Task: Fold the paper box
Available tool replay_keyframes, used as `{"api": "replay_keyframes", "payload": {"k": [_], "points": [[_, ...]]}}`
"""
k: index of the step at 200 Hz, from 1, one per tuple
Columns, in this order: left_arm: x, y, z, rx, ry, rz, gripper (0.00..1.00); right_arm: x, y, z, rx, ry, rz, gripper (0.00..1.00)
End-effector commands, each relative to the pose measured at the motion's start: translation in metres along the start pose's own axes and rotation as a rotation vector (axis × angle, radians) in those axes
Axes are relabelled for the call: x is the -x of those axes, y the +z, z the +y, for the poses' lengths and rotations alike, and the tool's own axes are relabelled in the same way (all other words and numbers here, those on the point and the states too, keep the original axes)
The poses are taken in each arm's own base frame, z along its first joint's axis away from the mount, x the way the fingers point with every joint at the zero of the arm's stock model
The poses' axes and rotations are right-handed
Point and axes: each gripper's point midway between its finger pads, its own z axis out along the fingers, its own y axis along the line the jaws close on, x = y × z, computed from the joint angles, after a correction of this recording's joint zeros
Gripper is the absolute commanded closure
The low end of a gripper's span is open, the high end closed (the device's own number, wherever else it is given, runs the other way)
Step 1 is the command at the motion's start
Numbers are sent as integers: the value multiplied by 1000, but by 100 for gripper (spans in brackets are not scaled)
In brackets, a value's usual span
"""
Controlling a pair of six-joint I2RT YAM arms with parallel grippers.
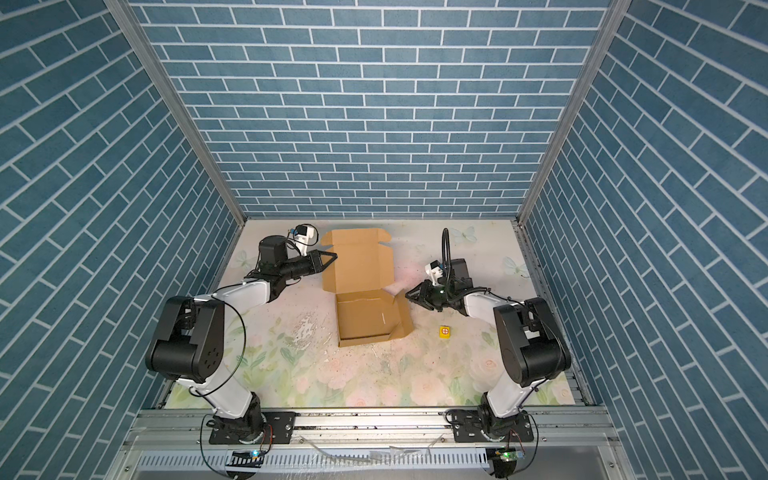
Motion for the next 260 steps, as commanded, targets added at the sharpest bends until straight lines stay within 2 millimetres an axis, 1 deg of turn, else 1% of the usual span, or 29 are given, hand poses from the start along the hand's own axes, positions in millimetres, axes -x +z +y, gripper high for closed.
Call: {"api": "replay_keyframes", "payload": {"k": [1,12,26,35,50,79,99,122,141,147,153,169,179,205,235,260], "points": [[5,-4,-10,-18,30,-17,88,-13,3,-6,-59,-16,44,72],[4,-4,-9,-16,33,-19,89,-18,8,-8,-67,-23,64,72],[4,-4,-7,-9,32,-20,88,-22,11,-16,-103,-14,81,72],[3,-4,-7,-11,26,-15,89,-22,9,-20,-130,-15,72,71],[3,-4,-8,-14,25,-15,89,-21,3,-21,-158,-47,56,70],[3,-3,-7,-10,25,-17,88,-22,-5,-25,-225,-78,77,69],[3,-4,-8,-14,24,-16,89,-24,-3,-20,-211,-93,75,68],[2,-4,-6,-7,31,-20,88,-33,9,-20,-201,-93,116,68],[3,-4,-7,-6,25,-18,89,-37,16,-9,-180,-108,125,68],[2,-4,-8,-9,26,-17,88,-37,18,-6,-168,-115,122,69],[3,-4,-8,-9,28,-19,89,-38,19,-4,-158,-116,123,72],[1,-4,-6,-6,27,-18,89,-36,17,-3,-169,-134,122,92],[0,-4,-5,-2,24,-15,88,-33,12,-2,-199,-149,118,100],[0,-3,-9,-10,34,-9,88,-25,1,18,-175,-188,85,100],[0,-3,-10,-12,32,-11,89,-20,-3,30,-181,-202,80,100],[0,-2,-16,-32,42,-9,89,-16,-6,42,-180,-244,62,100]]}}
